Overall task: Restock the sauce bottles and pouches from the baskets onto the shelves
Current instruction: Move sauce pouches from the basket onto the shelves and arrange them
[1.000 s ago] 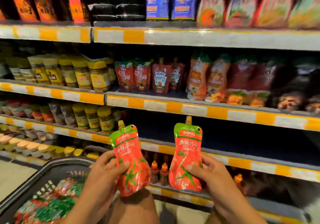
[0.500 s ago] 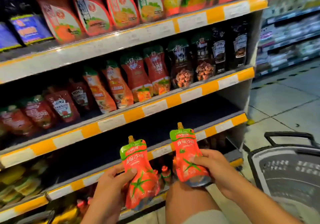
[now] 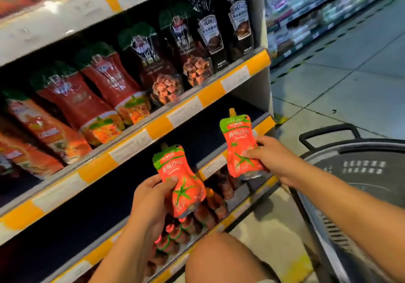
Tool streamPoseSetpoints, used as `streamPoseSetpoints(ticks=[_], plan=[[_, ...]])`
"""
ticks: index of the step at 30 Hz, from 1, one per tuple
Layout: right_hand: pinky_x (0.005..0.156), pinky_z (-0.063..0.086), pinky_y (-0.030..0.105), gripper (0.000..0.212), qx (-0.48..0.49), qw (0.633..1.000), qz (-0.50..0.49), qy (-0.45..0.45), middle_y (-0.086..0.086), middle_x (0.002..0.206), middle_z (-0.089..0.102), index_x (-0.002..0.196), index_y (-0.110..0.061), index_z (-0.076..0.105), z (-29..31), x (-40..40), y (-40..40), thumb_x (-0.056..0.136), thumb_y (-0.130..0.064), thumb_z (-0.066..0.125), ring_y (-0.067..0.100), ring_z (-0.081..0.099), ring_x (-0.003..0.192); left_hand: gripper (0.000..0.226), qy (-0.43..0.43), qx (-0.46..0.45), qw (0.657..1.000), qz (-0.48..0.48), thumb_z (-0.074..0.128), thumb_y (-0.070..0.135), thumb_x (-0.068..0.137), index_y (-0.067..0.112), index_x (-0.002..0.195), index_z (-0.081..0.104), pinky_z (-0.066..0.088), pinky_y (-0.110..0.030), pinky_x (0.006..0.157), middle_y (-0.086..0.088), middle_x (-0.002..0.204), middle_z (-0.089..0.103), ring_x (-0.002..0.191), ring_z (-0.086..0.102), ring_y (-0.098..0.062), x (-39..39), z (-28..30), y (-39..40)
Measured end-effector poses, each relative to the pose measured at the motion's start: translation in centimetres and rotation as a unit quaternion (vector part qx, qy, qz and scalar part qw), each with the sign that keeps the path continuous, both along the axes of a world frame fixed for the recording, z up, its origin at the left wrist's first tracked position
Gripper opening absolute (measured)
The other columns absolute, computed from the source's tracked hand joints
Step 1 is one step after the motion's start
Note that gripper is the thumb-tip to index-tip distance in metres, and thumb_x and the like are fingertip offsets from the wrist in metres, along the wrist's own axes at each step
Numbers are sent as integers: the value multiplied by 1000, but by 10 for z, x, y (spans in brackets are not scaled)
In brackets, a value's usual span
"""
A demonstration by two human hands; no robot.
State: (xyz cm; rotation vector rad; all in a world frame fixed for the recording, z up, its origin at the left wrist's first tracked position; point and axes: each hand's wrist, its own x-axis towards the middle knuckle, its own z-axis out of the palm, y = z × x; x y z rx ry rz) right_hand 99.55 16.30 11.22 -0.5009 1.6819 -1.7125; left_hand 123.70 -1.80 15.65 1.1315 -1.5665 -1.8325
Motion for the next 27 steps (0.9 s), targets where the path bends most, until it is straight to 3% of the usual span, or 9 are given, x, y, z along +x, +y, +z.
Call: streamPoseSetpoints(ticks=[3,7,8,11,12,15,17,23,27], plan=[[88,61,47,41,4,999,-24,28,11,110,76,124,-15,65,-2,-32,-17,86,-6,79,28,76,95,16,-4,-19,1000,11,71,5,91,2,107,73,54,-32,48,-21,94,76,63,72,-22,-30,-7,-18],[87,62,51,42,14,997,-40,63,8,107,76,119,-23,65,-5,-72,-47,84,-5,80,29,75,97,23,11,5,999,31,71,5,92,7,115,69,59,-59,85,-21,110,75,91,75,-33,-66,-18,-46],[87,62,52,42,14,996,-45,71,9,106,76,116,-25,65,-5,-81,-56,83,-4,80,30,74,98,31,11,21,999,41,71,6,92,9,123,67,60,-59,82,-18,112,75,94,75,-33,-75,-21,-53],[88,59,55,40,14,992,-52,113,9,104,73,107,-23,64,-8,-105,-79,79,-1,81,31,71,96,47,31,38,996,70,71,3,91,6,136,60,60,-38,49,-8,98,77,71,76,-17,-97,-31,-73],[88,58,56,42,12,991,-51,125,11,104,71,107,-22,62,-9,-111,-86,76,-2,82,33,71,96,48,44,32,996,69,70,1,91,5,138,59,59,-34,49,-8,104,76,75,77,-16,-104,-35,-80],[87,61,54,59,-13,990,-53,132,12,109,73,118,-27,58,-14,-126,-105,67,-8,81,34,73,102,57,72,-27,996,53,71,-2,90,7,143,53,60,-47,83,-11,134,66,120,67,-29,-122,-48,-100],[90,61,52,70,-26,987,-48,151,8,116,72,132,-23,55,-18,-131,-114,68,-8,82,26,73,104,59,82,-70,993,57,72,-4,87,7,142,53,52,-55,102,-9,132,67,121,65,-29,-131,-55,-108],[105,55,41,61,-6,980,11,200,-4,130,69,135,-19,60,-37,-147,-127,82,-5,85,14,63,124,53,141,-128,981,45,71,-8,86,11,135,60,52,-40,104,1,122,74,117,68,-17,-140,-85,-114],[92,57,24,59,51,959,47,275,-9,120,72,131,-19,61,-38,-159,-120,79,2,80,2,68,110,45,177,-142,974,-7,77,6,78,23,118,68,54,-32,101,4,118,75,118,68,-16,-139,-99,-121]])
